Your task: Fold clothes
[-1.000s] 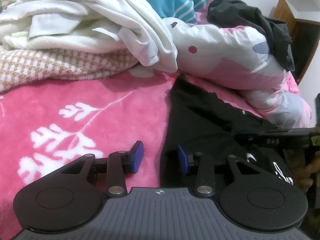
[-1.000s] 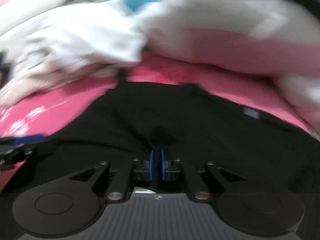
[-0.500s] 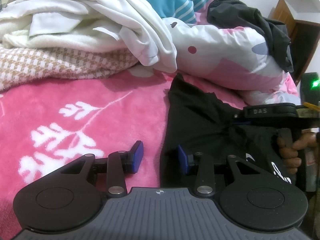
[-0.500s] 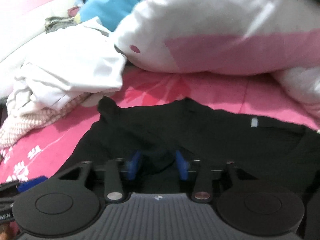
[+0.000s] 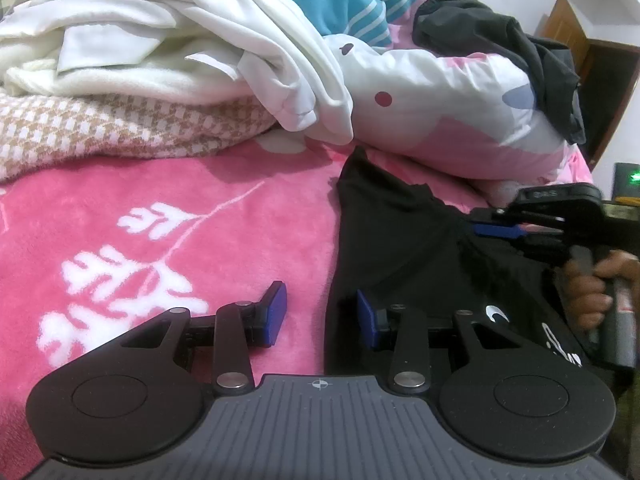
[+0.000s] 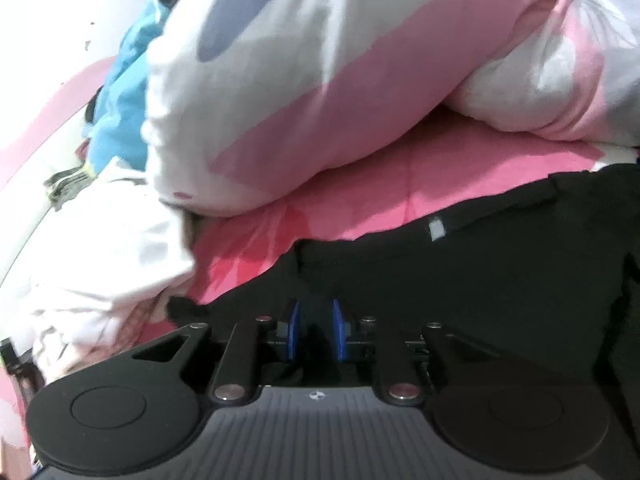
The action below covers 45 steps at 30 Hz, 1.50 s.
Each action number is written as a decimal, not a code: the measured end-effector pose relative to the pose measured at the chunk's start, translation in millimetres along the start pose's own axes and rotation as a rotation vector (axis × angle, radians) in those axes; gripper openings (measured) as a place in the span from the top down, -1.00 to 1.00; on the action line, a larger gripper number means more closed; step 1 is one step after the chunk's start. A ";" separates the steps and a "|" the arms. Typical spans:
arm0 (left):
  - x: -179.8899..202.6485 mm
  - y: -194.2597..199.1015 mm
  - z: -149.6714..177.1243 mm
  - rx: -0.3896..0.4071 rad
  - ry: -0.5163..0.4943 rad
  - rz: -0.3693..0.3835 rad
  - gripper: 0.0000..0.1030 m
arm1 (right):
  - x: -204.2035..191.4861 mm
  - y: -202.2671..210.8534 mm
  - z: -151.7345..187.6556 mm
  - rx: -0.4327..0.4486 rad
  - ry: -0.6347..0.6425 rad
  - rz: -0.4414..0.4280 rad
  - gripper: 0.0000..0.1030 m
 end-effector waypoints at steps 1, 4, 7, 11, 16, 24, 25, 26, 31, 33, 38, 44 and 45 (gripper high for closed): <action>0.0 0.0 0.0 0.000 0.000 0.000 0.26 | -2.2 2.8 1.7 -0.016 -0.001 -0.021 0.63; 0.2 -0.2 0.1 0.001 -0.001 -0.001 0.25 | -7.5 8.4 9.8 -0.068 -0.034 -0.100 0.63; 0.6 0.3 0.3 0.002 -0.004 -0.003 0.25 | -10.8 4.8 16.2 -0.122 -0.077 -0.142 0.63; -0.3 0.3 0.2 0.002 0.002 0.000 0.25 | -10.0 -7.9 16.0 -0.129 -0.110 -0.108 0.63; 0.1 0.4 0.2 0.001 0.000 -0.001 0.25 | 1.2 -22.4 15.0 -0.141 -0.205 -0.112 0.64; 0.2 0.3 0.2 0.001 -0.001 0.000 0.25 | 11.3 -26.2 13.6 -0.121 -0.311 -0.120 0.67; 0.1 0.4 0.3 0.002 0.000 0.001 0.25 | 11.3 -26.3 13.2 -0.118 -0.312 -0.123 0.69; 0.1 0.2 0.4 0.002 0.000 0.001 0.25 | 10.9 -25.8 12.7 -0.114 -0.306 -0.125 0.77; 0.1 0.5 0.5 0.001 0.004 0.003 0.25 | 6.0 -16.1 4.6 -0.105 -0.237 -0.130 0.98; 0.1 0.7 0.6 0.001 0.004 0.004 0.25 | 2.3 -9.1 -2.0 -0.100 -0.179 -0.114 0.99; 0.0 0.6 0.3 0.001 0.004 0.004 0.25 | -12.8 -8.7 -14.3 -0.162 -0.003 -0.039 0.99; -0.3 0.1 0.2 0.001 0.003 0.004 0.25 | -37.7 -16.9 -11.2 -0.197 0.296 0.130 0.94; -0.4 0.1 0.2 0.001 0.003 0.004 0.25 | -39.5 -17.3 -7.7 -0.190 0.335 0.166 0.93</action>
Point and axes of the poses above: each gripper's, at about its wrist camera, not at the fingertips, and y roughly against the way its jaws point, x to its right, z to its underside, the point moved 2 cm from there along -y, roughly the way its jaws point, and after that the axes turned 1 degree about -z, right-handed, at the moved point
